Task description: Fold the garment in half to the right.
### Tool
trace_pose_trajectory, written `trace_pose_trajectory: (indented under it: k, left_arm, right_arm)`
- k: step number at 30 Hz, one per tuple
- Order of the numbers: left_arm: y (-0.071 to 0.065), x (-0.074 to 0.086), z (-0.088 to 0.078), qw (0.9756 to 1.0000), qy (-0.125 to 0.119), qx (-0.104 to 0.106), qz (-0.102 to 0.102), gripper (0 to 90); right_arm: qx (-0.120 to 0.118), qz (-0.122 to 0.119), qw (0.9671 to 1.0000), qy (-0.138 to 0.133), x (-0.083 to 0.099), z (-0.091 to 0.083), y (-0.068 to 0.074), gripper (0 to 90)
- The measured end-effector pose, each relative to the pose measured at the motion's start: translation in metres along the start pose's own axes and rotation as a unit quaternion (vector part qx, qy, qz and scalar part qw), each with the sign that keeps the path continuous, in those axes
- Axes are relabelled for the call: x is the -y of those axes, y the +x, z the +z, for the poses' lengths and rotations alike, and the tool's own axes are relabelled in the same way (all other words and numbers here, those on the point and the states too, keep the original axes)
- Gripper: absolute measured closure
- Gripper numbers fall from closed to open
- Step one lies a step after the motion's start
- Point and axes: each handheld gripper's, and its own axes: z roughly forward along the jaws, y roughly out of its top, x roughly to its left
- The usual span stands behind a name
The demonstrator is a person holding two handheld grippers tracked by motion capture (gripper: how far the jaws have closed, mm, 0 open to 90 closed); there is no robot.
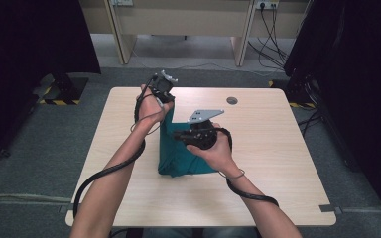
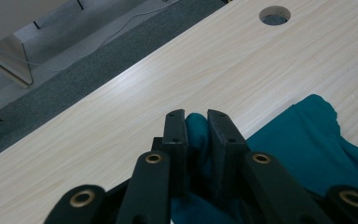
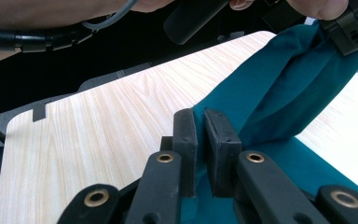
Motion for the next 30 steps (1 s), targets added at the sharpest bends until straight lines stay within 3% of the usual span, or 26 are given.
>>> trace_pose_trajectory:
  k: [30]
  left_arm:
    - [-0.013, -0.003, 0.008, 1.0000, -0.003, 0.006, 0.006, 77.8]
  right_arm:
    - [0.005, 0.010, 0.9999, 0.001, 0.013, -0.008, -0.005, 83.9]
